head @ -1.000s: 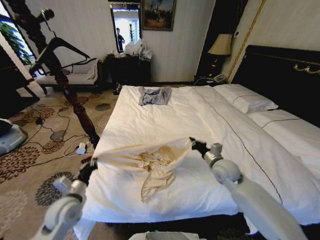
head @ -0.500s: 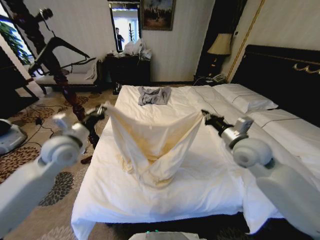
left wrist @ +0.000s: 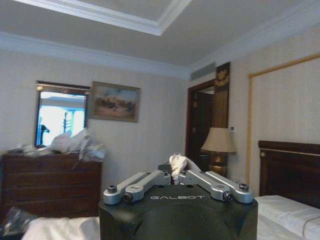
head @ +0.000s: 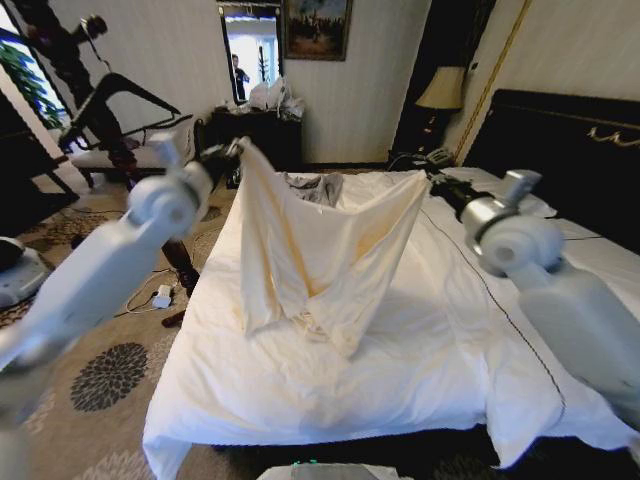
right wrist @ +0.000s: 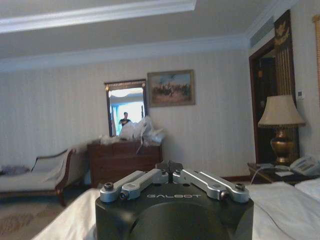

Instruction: Pick up the clothes from the bed and hang them on the clothes hanger.

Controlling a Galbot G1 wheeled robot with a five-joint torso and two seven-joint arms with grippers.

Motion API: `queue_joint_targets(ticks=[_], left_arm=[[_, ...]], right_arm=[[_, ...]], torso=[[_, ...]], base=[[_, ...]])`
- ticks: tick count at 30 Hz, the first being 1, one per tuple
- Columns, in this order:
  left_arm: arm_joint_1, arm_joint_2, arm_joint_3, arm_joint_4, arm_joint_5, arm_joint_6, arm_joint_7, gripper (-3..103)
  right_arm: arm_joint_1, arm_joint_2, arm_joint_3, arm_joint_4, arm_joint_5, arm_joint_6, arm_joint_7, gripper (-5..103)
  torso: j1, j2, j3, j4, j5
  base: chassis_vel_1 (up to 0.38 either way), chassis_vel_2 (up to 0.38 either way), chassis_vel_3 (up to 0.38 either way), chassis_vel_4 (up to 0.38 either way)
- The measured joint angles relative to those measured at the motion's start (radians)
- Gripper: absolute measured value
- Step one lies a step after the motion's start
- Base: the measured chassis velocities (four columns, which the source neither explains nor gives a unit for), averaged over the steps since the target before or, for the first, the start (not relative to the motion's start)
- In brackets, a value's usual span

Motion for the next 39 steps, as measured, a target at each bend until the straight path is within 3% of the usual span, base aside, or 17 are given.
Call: queue_joint_targets(ticks=[3,5,12,14,17,21,24,25,26,28,30,31,34,35,36,38,39], left_arm=[[-0.075,-0.065,0.041,0.123,0.019,-0.018,0.037,2],[-0.165,-0.121,0.085,0.273,0.037,-0.041,0.086,2],[-0.307,-0.186,0.117,0.481,0.065,-0.075,0.136,2],[-0.386,-0.216,0.111,0.618,0.083,-0.090,0.150,2],[-0.425,-0.226,0.111,0.678,0.083,-0.094,0.170,2],[-0.435,-0.199,0.111,0.642,0.081,-0.092,0.171,2],[-0.388,-0.126,0.102,0.484,0.071,-0.066,0.126,2],[-0.388,-0.126,0.102,0.484,0.071,-0.066,0.126,2],[-0.341,-0.061,0.090,0.357,0.078,-0.045,0.098,2],[-0.295,0.016,0.073,0.232,0.085,-0.025,0.072,2],[-0.228,0.140,0.032,0.049,0.083,0.001,0.036,2],[-0.228,0.140,0.032,0.049,0.083,0.001,0.036,2],[-0.147,0.264,-0.052,-0.141,0.023,0.041,-0.015,2],[-0.104,0.318,-0.109,-0.243,-0.012,0.063,-0.038,2],[-0.104,0.318,-0.109,-0.243,-0.012,0.063,-0.038,2],[-0.031,0.411,-0.223,-0.388,-0.064,0.101,-0.060,2],[-0.010,0.441,-0.258,-0.426,-0.077,0.113,-0.063,2]], right_arm=[[0.090,0.047,-0.054,-0.094,-0.008,0.011,-0.007,0],[0.193,0.109,-0.117,-0.210,-0.013,0.021,-0.011,0],[0.454,0.256,-0.243,-0.465,-0.048,0.063,-0.046,0],[0.583,0.371,-0.293,-0.633,-0.074,0.089,-0.081,0],[0.657,0.434,-0.322,-0.727,-0.082,0.105,-0.103,0],[0.710,0.468,-0.343,-0.777,-0.081,0.113,-0.112,0],[0.687,0.403,-0.346,-0.691,-0.064,0.104,-0.094,0],[0.687,0.403,-0.346,-0.691,-0.064,0.104,-0.094,0],[0.645,0.339,-0.338,-0.591,-0.056,0.101,-0.067,0],[0.596,0.272,-0.318,-0.471,-0.032,0.089,-0.044,0],[0.506,0.165,-0.259,-0.277,0.026,0.056,-0.014,0],[0.506,0.165,-0.259,-0.277,0.026,0.056,-0.014,0],[0.393,0.045,-0.152,-0.055,0.108,0.015,0.027,0],[0.329,-0.024,-0.084,0.051,0.155,-0.008,0.050,0],[0.329,-0.024,-0.084,0.051,0.155,-0.008,0.050,0],[0.238,-0.130,0.019,0.187,0.220,-0.036,0.081,0],[0.213,-0.163,0.053,0.228,0.235,-0.038,0.088,0]], torso=[[0.000,0.000,0.000,-0.0001,-0.0001],[0.000,0.000,0.000,0.0005,0.0000],[0.000,0.000,0.000,0.0000,-0.0007],[-0.001,0.000,0.000,0.0013,-0.0009],[0.000,0.000,0.000,0.0016,-0.0016],[0.000,0.000,0.000,0.0012,-0.0015],[0.000,0.000,0.000,-0.0002,-0.0006],[0.000,0.000,0.000,-0.0002,-0.0006],[-0.001,0.000,0.000,-0.0006,0.0000],[0.000,0.000,0.000,-0.0011,0.0004],[-0.001,0.000,-0.001,0.0004,0.0000],[-0.001,0.000,-0.001,0.0004,0.0000],[-0.001,0.000,-0.001,0.0016,-0.0014],[-0.001,0.000,-0.001,0.0014,-0.0011],[-0.001,0.000,-0.001,0.0014,-0.0011],[-0.001,0.000,-0.001,-0.0004,0.0003],[-0.001,0.000,-0.001,-0.0002,0.0006]], base=[[0.000,0.000,0.000,0.000],[0.000,0.000,0.000,0.000],[0.000,0.000,0.000,0.000],[0.000,0.000,0.000,0.000],[0.000,0.000,0.000,0.000],[0.000,0.000,0.000,0.000],[0.000,0.000,0.000,0.000],[0.000,0.000,0.000,0.000],[0.000,0.000,0.000,0.000],[0.000,0.000,0.000,0.000],[0.000,0.000,0.000,0.000],[0.000,0.000,0.000,0.000],[0.000,0.000,0.000,0.000],[0.000,0.000,0.000,0.000],[0.000,0.000,0.000,0.000],[0.000,0.000,0.000,0.000],[0.000,0.000,0.000,0.000]])
